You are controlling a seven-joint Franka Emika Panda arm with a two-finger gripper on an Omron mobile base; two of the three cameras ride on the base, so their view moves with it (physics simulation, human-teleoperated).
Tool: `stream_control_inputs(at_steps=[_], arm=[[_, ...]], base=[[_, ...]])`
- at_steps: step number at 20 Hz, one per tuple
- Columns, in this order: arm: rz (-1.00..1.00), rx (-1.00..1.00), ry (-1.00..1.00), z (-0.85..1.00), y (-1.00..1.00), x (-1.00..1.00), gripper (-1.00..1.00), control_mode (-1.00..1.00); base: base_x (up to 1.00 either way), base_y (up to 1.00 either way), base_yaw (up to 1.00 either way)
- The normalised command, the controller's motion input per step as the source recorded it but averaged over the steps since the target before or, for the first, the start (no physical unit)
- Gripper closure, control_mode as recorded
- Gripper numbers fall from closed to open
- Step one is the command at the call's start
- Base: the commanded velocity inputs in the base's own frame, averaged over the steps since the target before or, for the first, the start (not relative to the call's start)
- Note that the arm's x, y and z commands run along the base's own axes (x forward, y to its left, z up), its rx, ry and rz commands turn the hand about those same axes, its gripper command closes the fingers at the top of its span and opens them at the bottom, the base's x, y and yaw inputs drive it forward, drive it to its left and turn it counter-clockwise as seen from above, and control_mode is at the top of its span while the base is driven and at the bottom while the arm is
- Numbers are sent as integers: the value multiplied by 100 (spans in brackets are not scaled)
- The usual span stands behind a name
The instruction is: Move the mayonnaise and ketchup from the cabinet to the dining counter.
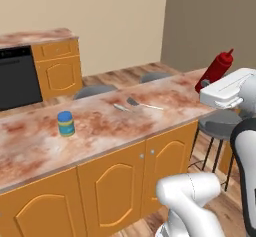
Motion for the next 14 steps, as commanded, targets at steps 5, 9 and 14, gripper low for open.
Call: stream_control_inputs(at_steps=[5,9,14], arm=[[0,0,0,0,0,0,100,100],[0,0,0,0,0,0,100,100],[0,0,0,0,0,0,100,100]], base=[[27,0,39],[46,0,39],[49,0,37]])
